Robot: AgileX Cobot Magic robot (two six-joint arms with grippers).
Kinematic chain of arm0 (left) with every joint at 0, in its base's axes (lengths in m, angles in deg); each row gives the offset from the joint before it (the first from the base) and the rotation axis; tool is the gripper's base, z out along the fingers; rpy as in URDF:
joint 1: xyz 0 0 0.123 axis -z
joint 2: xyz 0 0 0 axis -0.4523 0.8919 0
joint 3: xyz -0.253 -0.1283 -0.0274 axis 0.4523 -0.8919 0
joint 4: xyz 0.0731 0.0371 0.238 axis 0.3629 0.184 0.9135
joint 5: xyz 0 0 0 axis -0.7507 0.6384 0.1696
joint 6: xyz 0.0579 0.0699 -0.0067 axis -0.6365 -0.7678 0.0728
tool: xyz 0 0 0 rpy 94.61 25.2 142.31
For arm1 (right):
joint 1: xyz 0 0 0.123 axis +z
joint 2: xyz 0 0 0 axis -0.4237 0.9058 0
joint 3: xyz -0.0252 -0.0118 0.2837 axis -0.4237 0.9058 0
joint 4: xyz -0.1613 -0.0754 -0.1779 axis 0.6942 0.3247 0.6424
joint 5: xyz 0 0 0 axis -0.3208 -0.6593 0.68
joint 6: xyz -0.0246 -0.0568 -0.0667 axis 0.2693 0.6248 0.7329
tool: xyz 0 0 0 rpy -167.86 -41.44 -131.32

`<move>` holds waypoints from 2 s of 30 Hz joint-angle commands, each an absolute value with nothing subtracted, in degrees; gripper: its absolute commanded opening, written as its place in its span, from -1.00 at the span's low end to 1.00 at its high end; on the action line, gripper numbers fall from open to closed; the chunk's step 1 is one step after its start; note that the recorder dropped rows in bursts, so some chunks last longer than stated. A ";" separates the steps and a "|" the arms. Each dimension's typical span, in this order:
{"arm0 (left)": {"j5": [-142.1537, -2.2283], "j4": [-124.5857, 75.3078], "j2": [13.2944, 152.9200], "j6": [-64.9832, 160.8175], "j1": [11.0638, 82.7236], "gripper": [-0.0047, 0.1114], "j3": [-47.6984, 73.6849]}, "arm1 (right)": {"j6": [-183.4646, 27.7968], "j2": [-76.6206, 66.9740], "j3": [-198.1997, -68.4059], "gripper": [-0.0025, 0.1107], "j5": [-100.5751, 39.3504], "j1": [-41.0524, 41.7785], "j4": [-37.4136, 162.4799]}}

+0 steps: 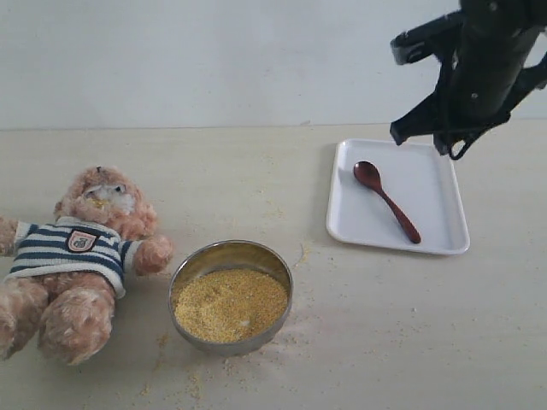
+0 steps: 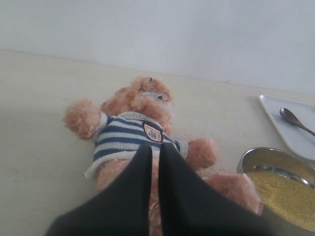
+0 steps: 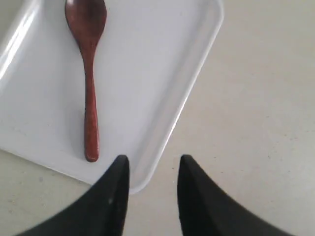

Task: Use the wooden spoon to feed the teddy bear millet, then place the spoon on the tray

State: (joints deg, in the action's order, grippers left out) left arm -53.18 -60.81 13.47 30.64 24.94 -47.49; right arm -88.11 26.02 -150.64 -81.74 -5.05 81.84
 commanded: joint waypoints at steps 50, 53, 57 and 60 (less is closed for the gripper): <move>-53.33 -61.21 13.29 31.12 25.12 -0.83 -47.70 | -112.77 -76.62 -68.41 -0.96 -39.29 -19.31 94.58; -53.33 -61.21 13.29 31.12 25.12 -0.83 -47.70 | -86.41 -76.62 -68.41 -0.96 -43.73 -19.52 71.18; -53.33 -61.21 13.29 31.12 25.12 -0.83 -47.70 | -68.89 -76.62 -68.41 -0.96 -46.52 -23.32 61.14; -53.33 -61.21 13.29 31.12 25.12 -0.83 -47.70 | -69.98 -76.62 -68.41 -0.96 -47.89 -26.32 64.55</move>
